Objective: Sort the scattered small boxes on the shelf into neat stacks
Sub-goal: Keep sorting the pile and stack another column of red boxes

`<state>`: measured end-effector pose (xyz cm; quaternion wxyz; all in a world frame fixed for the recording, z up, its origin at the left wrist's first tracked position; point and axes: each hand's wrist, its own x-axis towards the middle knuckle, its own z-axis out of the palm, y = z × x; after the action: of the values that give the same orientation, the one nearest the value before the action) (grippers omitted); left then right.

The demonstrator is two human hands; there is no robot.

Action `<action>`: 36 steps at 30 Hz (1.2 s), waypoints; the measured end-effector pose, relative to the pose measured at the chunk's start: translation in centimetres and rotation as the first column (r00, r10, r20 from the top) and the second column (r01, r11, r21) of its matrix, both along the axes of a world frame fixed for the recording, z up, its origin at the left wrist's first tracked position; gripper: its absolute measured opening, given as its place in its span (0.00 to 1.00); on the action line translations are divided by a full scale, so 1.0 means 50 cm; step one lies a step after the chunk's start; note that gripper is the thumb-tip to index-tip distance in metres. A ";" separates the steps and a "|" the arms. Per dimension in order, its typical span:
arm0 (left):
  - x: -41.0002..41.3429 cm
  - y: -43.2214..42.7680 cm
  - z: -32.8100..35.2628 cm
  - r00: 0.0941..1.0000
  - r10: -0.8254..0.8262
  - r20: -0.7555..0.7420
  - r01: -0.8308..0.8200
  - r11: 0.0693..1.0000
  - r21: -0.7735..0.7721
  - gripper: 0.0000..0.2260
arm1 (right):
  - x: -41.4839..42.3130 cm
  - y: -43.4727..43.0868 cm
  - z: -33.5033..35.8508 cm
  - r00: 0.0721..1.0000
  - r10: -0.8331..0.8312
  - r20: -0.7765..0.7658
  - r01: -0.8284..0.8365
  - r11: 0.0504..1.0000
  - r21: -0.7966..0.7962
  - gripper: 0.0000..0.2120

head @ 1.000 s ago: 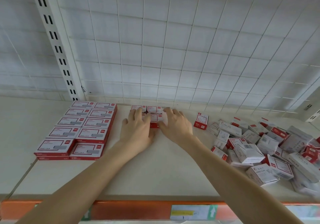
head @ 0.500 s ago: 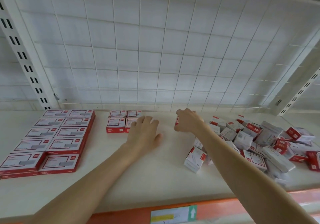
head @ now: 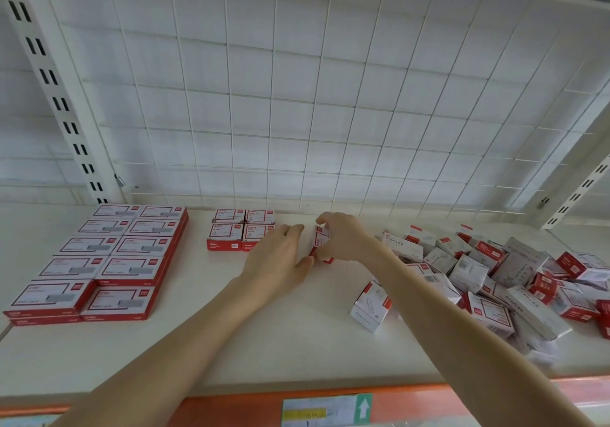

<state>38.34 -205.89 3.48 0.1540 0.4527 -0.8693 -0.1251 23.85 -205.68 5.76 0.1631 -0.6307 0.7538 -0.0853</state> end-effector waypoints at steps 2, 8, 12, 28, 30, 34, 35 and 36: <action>0.004 0.003 0.000 0.999 0.004 -0.053 -0.004 1.000 0.008 0.27 | 0.003 0.011 0.008 0.983 -0.053 0.174 0.061 0.997 -0.046 0.34; 0.008 0.006 -0.001 0.985 -0.002 -0.171 0.003 1.000 0.008 0.30 | 0.017 0.037 0.018 0.744 -0.200 0.637 0.280 0.960 -0.025 0.25; 0.002 0.011 -0.004 0.961 -0.007 -0.278 -0.008 0.999 -0.051 0.27 | 0.033 0.047 0.015 0.624 -0.250 0.741 0.326 0.944 0.044 0.23; 0.045 -0.007 0.011 0.769 0.009 -0.640 0.076 0.991 0.106 0.21 | 0.005 0.084 0.019 0.596 0.148 0.790 -0.007 0.984 -0.178 0.24; 0.052 -0.007 0.008 0.735 0.004 -0.678 0.127 0.981 0.143 0.20 | 0.010 0.085 0.020 0.628 0.178 0.758 -0.016 0.976 -0.216 0.25; 0.069 -0.001 0.005 0.730 -0.030 -0.682 0.181 0.972 0.150 0.20 | 0.025 0.086 0.016 0.686 0.257 0.680 -0.075 0.956 -0.285 0.21; 0.074 -0.001 0.005 0.744 -0.047 -0.666 0.190 0.971 0.145 0.21 | 0.028 0.087 0.014 0.698 0.266 0.665 -0.082 0.952 -0.294 0.20; 0.079 0.000 0.004 0.768 -0.069 -0.637 0.196 0.972 0.131 0.20 | 0.032 0.089 0.012 0.717 0.265 0.645 -0.085 0.951 -0.296 0.19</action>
<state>42.27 -205.89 3.69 0.3815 0.3348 -0.7819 -0.3618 25.44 -201.25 6.37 0.3544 -0.6403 0.5622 -0.3852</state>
